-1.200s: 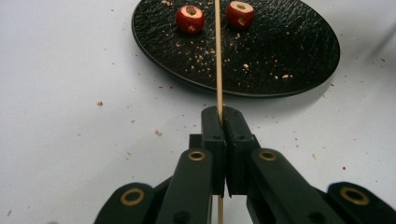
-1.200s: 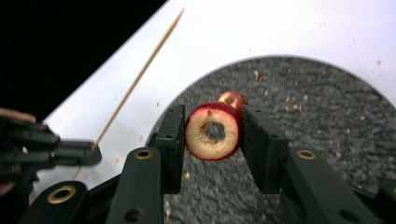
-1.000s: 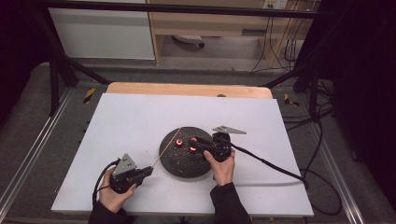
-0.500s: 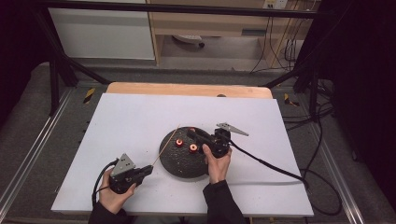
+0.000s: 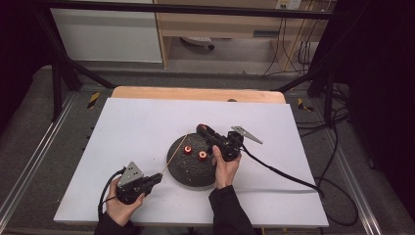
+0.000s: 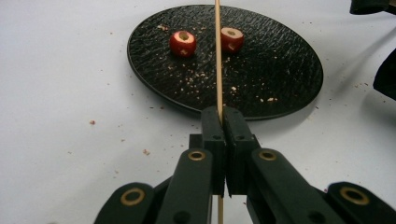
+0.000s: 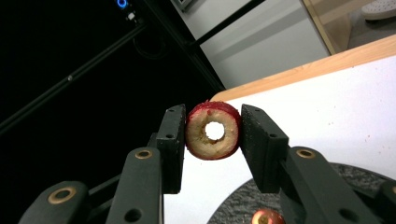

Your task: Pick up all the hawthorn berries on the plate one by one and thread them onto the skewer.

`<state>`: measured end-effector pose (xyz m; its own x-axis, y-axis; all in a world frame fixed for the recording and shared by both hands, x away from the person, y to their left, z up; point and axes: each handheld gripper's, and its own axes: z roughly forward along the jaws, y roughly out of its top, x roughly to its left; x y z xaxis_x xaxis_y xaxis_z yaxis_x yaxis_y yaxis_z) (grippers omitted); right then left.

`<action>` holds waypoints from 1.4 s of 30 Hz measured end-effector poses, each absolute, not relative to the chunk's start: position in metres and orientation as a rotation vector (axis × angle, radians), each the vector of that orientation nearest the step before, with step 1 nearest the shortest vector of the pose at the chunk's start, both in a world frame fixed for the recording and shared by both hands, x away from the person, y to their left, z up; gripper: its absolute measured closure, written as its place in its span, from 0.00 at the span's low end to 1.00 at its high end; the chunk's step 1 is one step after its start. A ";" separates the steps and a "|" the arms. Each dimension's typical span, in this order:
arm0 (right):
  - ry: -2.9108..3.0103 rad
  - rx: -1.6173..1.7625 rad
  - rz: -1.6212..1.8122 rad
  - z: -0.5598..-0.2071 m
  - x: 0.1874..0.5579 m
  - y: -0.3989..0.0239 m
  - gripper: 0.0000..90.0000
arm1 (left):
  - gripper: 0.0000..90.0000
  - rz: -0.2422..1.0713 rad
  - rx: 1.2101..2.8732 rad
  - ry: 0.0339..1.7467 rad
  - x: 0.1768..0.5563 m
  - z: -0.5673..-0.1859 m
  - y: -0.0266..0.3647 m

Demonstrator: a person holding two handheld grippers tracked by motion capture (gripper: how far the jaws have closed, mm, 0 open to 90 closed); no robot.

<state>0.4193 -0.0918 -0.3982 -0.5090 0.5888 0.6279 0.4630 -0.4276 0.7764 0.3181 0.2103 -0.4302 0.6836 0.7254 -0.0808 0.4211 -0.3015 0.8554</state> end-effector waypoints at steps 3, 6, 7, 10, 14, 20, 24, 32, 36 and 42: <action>1.604 1.508 2.112 -0.398 0.420 -0.092 0.69 | 0.98 0.394 1.938 0.887 0.318 -0.431 0.207; 1.566 1.511 2.145 -0.397 0.421 -0.092 0.69 | 0.98 0.394 1.931 0.887 0.318 -0.431 0.205; 1.556 1.512 2.154 -0.397 0.421 -0.092 0.69 | 0.98 0.396 1.928 0.886 0.318 -0.431 0.204; 1.537 1.519 2.175 -0.397 0.421 -0.092 0.69 | 0.98 0.397 1.923 0.881 0.318 -0.431 0.200; 1.504 1.523 2.203 -0.397 0.422 -0.092 0.69 | 0.98 0.397 1.925 0.874 0.317 -0.431 0.194; 1.469 1.544 2.239 -0.398 0.422 -0.090 0.69 | 0.98 0.401 1.915 0.863 0.316 -0.432 0.188; 1.445 1.534 2.259 -0.398 0.421 -0.090 0.69 | 0.98 0.398 1.916 0.861 0.315 -0.432 0.185; 1.447 1.530 2.277 -0.400 0.419 -0.089 0.69 | 0.98 0.404 1.899 0.862 0.315 -0.432 0.184; 1.451 1.526 2.282 -0.401 0.419 -0.088 0.69 | 0.98 0.405 1.898 0.867 0.315 -0.432 0.183; 1.445 1.528 2.298 -0.403 0.418 -0.087 0.69 | 0.98 0.404 1.877 0.896 0.314 -0.432 0.179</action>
<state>0.4176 -0.0869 -0.4029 -0.5186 0.4746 0.7111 0.4353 -0.5693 0.6974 0.3142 0.1787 -0.4319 0.6730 0.7322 -0.1043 0.4070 -0.2489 0.8789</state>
